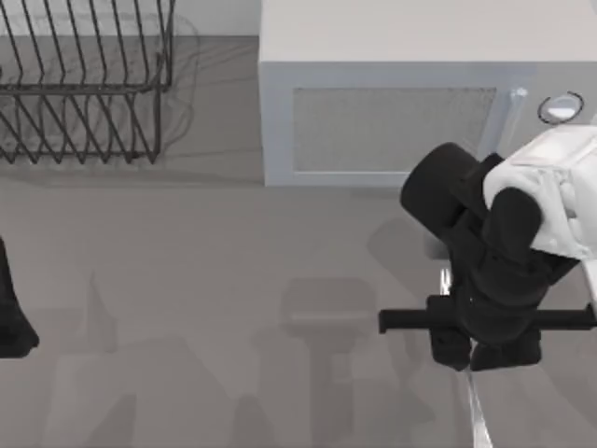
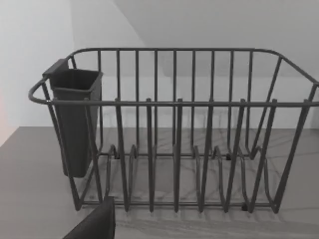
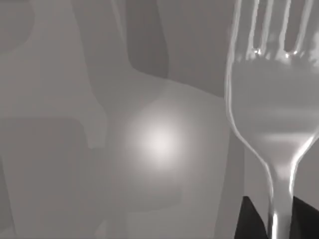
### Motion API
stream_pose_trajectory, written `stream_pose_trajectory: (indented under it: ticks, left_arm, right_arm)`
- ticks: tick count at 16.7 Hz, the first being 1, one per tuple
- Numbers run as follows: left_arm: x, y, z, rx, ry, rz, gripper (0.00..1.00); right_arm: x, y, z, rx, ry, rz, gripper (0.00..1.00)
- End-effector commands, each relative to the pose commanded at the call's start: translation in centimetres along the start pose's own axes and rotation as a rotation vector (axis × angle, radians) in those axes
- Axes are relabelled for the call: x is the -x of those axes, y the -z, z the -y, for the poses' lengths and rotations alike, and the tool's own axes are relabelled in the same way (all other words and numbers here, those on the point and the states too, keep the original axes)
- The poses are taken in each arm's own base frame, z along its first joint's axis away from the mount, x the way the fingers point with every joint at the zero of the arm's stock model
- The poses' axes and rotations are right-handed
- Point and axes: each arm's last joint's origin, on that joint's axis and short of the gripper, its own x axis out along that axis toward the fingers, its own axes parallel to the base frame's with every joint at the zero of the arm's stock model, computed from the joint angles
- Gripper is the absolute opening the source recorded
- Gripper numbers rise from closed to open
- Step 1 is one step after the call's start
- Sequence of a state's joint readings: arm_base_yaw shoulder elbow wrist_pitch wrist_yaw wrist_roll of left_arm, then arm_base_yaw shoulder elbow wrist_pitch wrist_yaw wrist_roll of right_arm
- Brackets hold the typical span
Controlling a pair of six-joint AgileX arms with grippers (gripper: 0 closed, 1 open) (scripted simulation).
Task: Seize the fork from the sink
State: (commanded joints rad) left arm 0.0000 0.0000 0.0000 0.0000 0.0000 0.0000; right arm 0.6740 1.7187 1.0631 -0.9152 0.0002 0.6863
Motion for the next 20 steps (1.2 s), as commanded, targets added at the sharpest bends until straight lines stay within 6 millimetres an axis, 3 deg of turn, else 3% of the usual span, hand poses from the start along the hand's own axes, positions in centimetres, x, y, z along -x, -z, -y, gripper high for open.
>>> stream_pose_trajectory:
  ticks: [1, 14, 20]
  left_arm:
    - [0.0, 0.0, 0.0, 0.0, 0.0, 0.0, 1.0]
    - [0.0, 0.0, 0.0, 0.0, 0.0, 0.0, 1.0]
    - [0.0, 0.0, 0.0, 0.0, 0.0, 0.0, 1.0]
  right_arm:
    - [0.0, 0.0, 0.0, 0.0, 0.0, 0.0, 0.0]
    - [0.0, 0.0, 0.0, 0.0, 0.0, 0.0, 0.98]
    - [0.0, 0.0, 0.0, 0.0, 0.0, 0.0, 1.0]
